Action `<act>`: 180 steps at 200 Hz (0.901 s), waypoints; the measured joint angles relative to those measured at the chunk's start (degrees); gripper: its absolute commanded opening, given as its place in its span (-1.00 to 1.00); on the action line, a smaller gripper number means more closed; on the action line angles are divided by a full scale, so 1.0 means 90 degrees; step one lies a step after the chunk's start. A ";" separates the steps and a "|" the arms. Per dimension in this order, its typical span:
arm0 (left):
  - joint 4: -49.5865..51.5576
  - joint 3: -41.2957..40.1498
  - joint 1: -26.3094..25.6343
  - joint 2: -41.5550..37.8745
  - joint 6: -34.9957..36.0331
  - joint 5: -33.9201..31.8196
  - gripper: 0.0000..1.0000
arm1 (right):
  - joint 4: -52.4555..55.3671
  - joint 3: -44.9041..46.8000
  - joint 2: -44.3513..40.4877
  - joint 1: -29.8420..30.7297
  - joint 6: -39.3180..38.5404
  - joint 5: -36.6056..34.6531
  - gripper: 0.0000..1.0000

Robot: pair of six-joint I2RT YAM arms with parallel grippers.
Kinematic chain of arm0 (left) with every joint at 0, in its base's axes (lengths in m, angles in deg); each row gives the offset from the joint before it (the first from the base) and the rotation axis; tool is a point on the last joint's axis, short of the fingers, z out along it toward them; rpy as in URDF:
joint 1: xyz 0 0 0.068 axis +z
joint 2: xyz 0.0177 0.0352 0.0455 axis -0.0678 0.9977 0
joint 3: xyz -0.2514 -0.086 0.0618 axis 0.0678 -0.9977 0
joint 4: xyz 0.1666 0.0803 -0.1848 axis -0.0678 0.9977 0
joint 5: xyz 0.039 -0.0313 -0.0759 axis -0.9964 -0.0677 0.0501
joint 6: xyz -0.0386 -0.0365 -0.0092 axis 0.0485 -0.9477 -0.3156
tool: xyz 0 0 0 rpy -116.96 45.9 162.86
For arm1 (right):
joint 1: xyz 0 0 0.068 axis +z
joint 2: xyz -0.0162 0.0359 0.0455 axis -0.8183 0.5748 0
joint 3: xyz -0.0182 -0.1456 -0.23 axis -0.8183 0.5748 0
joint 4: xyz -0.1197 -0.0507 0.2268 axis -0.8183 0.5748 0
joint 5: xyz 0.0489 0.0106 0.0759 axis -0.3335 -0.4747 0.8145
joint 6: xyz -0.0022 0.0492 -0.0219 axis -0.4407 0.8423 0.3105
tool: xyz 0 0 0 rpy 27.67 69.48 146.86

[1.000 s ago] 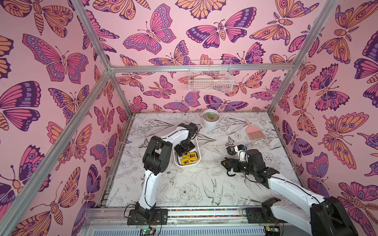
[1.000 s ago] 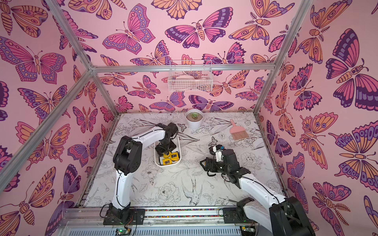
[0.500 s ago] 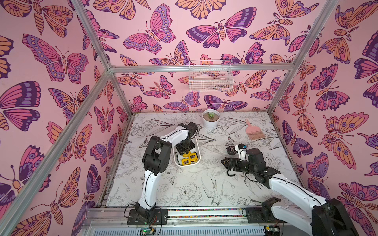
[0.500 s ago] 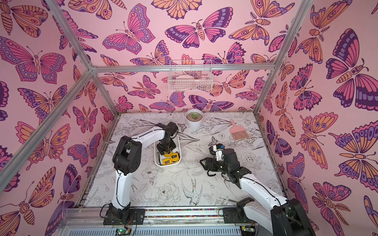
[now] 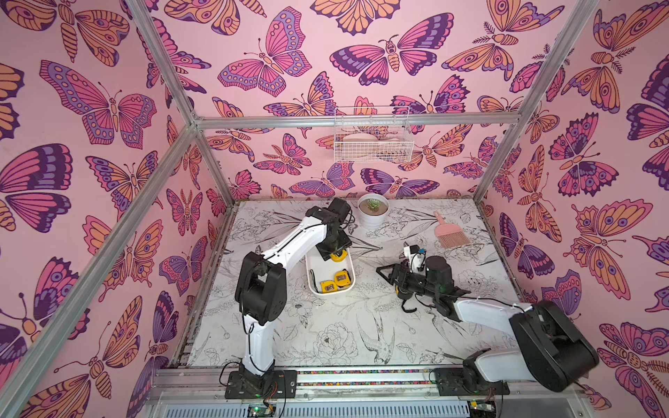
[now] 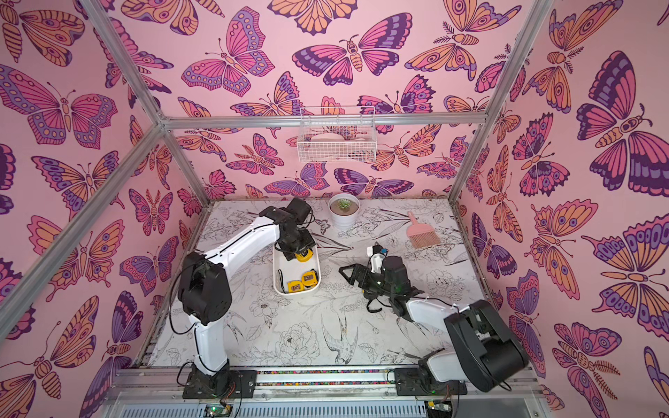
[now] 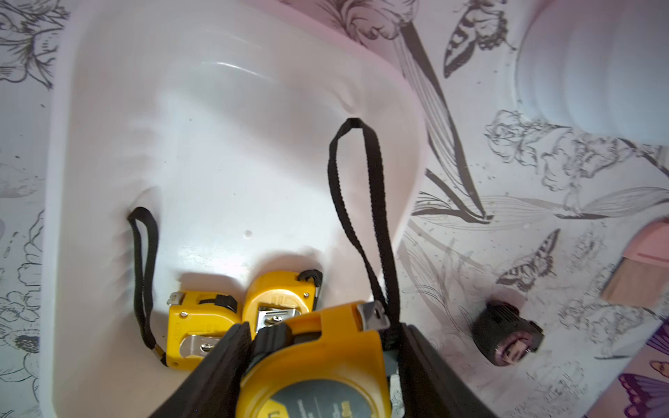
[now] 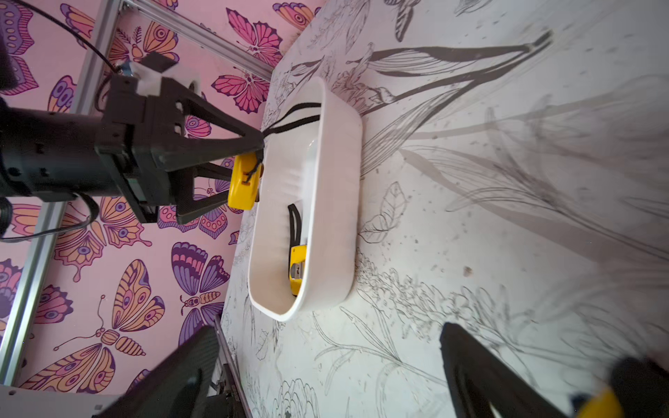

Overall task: Take the tape measure out of the storage box
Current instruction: Pick up the tape measure from the storage box, then place the tape measure at the center of the board.

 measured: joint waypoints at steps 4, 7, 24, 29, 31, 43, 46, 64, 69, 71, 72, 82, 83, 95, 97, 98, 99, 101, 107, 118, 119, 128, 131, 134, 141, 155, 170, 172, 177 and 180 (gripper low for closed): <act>0.0000 0.0034 -0.0015 0.0000 0.0002 0.0032 -0.30 | -0.0097 -0.0090 0.0117 0.0095 0.0034 -0.0039 1.00; -0.0002 0.0056 -0.0024 0.0000 0.0002 0.0066 -0.30 | -0.0158 -0.0153 0.0187 0.0175 0.0041 -0.0063 0.99; -0.0017 0.0126 -0.0068 0.0000 0.0032 0.0197 -0.30 | -0.0466 -0.0595 0.0517 0.0588 0.0073 -0.0287 0.97; -0.0019 0.0138 -0.0083 0.0000 0.0041 0.0221 -0.30 | -0.0542 -0.0719 0.0580 0.0682 0.0073 -0.0333 0.97; -0.0019 0.0146 -0.0087 0.0000 0.0044 0.0236 -0.30 | -0.0580 -0.0772 0.0610 0.0719 0.0083 -0.0357 0.96; -0.0022 0.0168 -0.0117 0.0000 0.0056 0.0308 -0.30 | -0.0801 -0.1020 0.0760 0.0865 0.0097 -0.0457 0.94; -0.0019 0.0170 -0.0121 0.0000 0.0061 0.0318 -0.30 | -0.0869 -0.1083 0.0811 0.0894 0.0102 -0.0476 0.93; -0.0019 0.0194 -0.0160 0.0000 0.0073 0.0381 -0.29 | -0.1052 -0.1345 0.1086 0.0957 0.0117 -0.0607 0.87; -0.0019 0.0199 -0.0168 0.0000 0.0080 0.0408 -0.29 | -0.1059 -0.1423 0.1183 0.0971 0.0114 -0.0631 0.86; -0.0019 0.0202 -0.0168 0.0000 0.0083 0.0410 -0.29 | -0.1056 -0.1450 0.1217 0.0974 0.0117 -0.0648 0.86; -0.0017 0.0204 -0.0170 0.0000 0.0087 0.0413 -0.30 | -0.1059 -0.1460 0.1229 0.0976 0.0117 -0.0653 0.85; -0.0017 0.0219 -0.0180 0.0000 0.0092 0.0452 -0.29 | -0.1061 -0.1569 0.1392 0.1008 0.0114 -0.0702 0.83; -0.0017 0.0219 -0.0182 0.0000 0.0092 0.0449 -0.29 | -0.1059 -0.1574 0.1401 0.1010 0.0114 -0.0709 0.83; -0.0017 0.0240 -0.0185 0.0000 0.0092 0.0474 -0.30 | -0.1056 -0.1661 0.1562 0.1076 0.0117 -0.0755 0.82; -0.0017 0.0245 -0.0187 0.0000 0.0092 0.0474 -0.30 | -0.1056 -0.1673 0.1586 0.1090 0.0117 -0.0760 0.82; -0.0017 0.0248 -0.0187 0.0000 0.0092 0.0476 -0.29 | -0.1056 -0.1676 0.1596 0.1095 0.0117 -0.0760 0.82; -0.0017 0.0250 -0.0187 0.0000 0.0092 0.0476 -0.29 | -0.1054 -0.1681 0.1600 0.1100 0.0117 -0.0763 0.82; -0.0017 0.0255 -0.0189 0.0000 0.0092 0.0478 -0.29 | -0.1049 -0.1695 0.1630 0.1112 0.0117 -0.0775 0.81; -0.0015 0.0270 -0.0189 0.0000 0.0092 0.0483 -0.30 | -0.1054 -0.1719 0.1683 0.1149 0.0119 -0.0804 0.80; -0.0015 0.0301 -0.0192 0.0000 0.0095 0.0498 -0.29 | -0.1071 -0.1727 0.1753 0.1195 0.0124 -0.0869 0.79; -0.0015 0.0306 -0.0194 0.0000 0.0092 0.0500 -0.29 | -0.1076 -0.1727 0.1758 0.1200 0.0124 -0.0874 0.78; -0.0012 0.0333 -0.0199 0.0000 0.0092 0.0505 -0.30 | -0.1127 -0.1727 0.1804 0.1224 0.0143 -0.0928 0.76; -0.0010 0.0340 -0.0204 0.0000 0.0092 0.0505 -0.29 | -0.1144 -0.1727 0.1817 0.1229 0.0153 -0.0947 0.75; -0.0012 0.0347 -0.0209 0.0000 0.0092 0.0508 -0.30 | -0.1175 -0.1727 0.1834 0.1229 0.0170 -0.0971 0.74; -0.0015 0.0350 -0.0219 0.0000 0.0092 0.0512 -0.30 | -0.1234 -0.1729 0.1863 0.1229 0.0206 -0.1020 0.71; -0.0002 0.0352 -0.0253 0.0000 0.0092 0.0534 -0.30 | -0.1353 -0.1751 0.1933 0.1229 0.0262 -0.1115 0.65; 0.0007 0.0350 -0.0294 0.0000 0.0095 0.0568 -0.30 | -0.1566 -0.1807 0.2052 0.1229 0.0323 -0.1197 0.57; 0.0005 0.0350 -0.0299 0.0000 0.0092 0.0573 -0.29 | -0.1608 -0.1814 0.2069 0.1229 0.0338 -0.1200 0.55; 0.0005 0.0350 -0.0313 0.0000 0.0092 0.0583 -0.29 | -0.1676 -0.1836 0.2110 0.1229 0.0376 -0.1217 0.53; 0.0007 0.0350 -0.0318 0.0000 0.0092 0.0593 -0.29 | -0.1705 -0.1853 0.2140 0.1229 0.0384 -0.1226 0.50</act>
